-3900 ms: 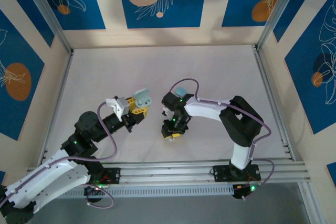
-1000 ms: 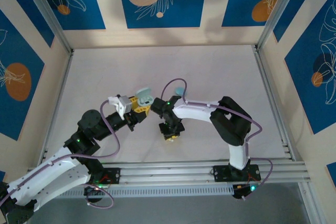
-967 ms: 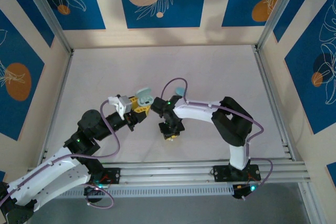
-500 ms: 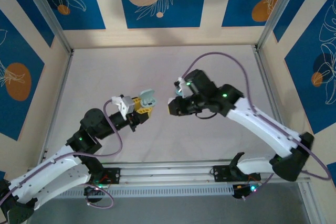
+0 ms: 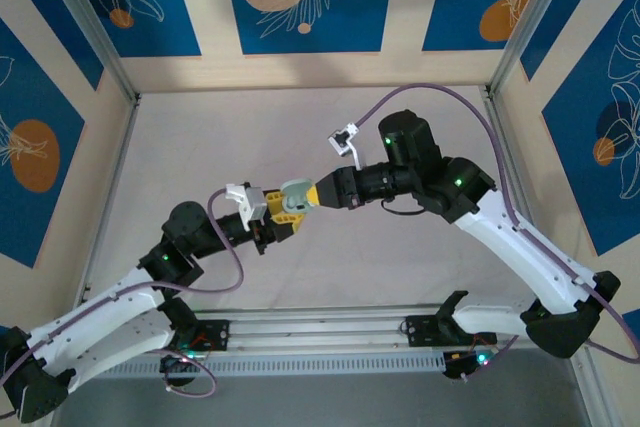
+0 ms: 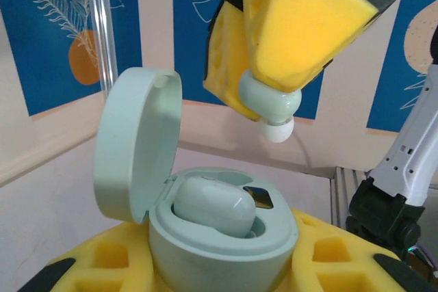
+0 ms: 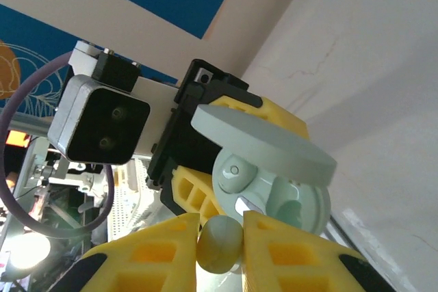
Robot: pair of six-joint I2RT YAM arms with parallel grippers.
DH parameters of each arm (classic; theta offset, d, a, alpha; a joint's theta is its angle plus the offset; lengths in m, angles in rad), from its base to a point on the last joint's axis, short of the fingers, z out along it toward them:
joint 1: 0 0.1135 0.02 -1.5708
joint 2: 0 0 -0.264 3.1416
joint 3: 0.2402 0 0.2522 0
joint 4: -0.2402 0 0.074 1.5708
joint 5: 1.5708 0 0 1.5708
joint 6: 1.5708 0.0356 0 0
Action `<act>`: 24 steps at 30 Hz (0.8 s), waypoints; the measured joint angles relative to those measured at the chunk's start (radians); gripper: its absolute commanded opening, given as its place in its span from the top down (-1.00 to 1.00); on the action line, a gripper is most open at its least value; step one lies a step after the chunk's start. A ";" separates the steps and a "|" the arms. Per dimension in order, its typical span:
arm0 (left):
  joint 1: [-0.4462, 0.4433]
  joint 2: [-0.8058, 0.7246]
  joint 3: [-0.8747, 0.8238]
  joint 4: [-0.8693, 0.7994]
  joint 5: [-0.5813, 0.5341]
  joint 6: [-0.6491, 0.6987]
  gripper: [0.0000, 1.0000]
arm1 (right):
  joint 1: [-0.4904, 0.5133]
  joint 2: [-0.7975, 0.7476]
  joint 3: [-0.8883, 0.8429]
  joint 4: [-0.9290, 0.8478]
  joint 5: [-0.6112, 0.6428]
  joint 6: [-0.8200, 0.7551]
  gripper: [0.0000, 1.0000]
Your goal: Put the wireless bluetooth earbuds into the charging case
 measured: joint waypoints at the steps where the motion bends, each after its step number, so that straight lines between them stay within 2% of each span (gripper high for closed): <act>1: 0.000 0.000 0.000 0.002 0.006 -0.003 0.40 | 0.000 0.001 0.000 0.002 -0.007 0.002 0.59; 24: 0.000 0.000 0.000 0.050 0.039 -0.034 0.40 | -0.005 0.026 -0.001 0.003 0.002 0.001 0.57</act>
